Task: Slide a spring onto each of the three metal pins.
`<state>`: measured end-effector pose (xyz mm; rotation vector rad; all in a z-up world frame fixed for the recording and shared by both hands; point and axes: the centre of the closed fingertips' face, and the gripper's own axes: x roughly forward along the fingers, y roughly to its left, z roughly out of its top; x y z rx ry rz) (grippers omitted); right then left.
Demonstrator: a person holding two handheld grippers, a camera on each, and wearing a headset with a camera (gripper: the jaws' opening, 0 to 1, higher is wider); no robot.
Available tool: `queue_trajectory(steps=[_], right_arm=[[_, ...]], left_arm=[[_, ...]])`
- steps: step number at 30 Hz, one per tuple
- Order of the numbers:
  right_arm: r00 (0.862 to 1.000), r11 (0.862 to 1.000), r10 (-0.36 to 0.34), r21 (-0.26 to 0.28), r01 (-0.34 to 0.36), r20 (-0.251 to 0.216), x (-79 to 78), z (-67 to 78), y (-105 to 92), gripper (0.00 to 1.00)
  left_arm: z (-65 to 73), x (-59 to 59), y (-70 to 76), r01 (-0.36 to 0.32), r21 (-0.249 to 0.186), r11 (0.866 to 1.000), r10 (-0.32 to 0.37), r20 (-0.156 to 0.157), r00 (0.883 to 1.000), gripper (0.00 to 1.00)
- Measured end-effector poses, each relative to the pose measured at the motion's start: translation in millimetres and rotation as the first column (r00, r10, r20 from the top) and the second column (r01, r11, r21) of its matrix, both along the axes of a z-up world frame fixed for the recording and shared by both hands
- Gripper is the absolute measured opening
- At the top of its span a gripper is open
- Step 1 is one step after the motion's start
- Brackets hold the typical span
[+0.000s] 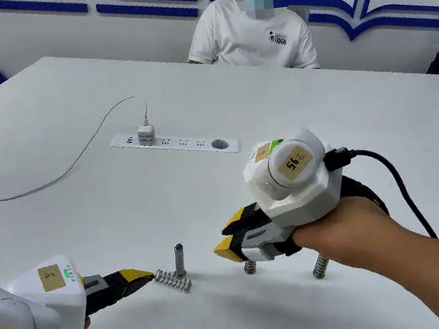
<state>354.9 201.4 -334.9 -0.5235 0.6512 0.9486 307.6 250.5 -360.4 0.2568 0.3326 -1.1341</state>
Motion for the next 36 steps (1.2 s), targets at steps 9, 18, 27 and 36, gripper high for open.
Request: queue_trajectory(steps=[9,18,27,36], right_arm=[[0.998,0.999,-0.003,0.042,0.006,-0.067,-6.9,-28.9,23.0,0.17],[0.997,0.998,-0.025,0.052,0.029,-0.072,-4.9,-49.8,31.1,0.16],[0.994,0.996,-0.053,0.065,0.06,-0.095,0.6,-60.8,36.9,0.16],[0.994,0.996,-0.059,0.056,0.065,-0.096,1.8,-69.2,38.7,0.13]], left_arm=[[-1.8,0.7,2.7,-0.006,0.004,1.0,0.006,-0.004,1.0,0.55],[-3.0,1.0,3.8,-0.006,0.007,1.0,0.006,-0.008,1.0,0.55],[-2.9,1.6,5.0,-0.007,0.01,1.0,0.008,-0.01,1.0,0.55],[-4.0,1.7,6.2,-0.01,0.014,1.0,0.01,-0.013,1.0,0.55]])
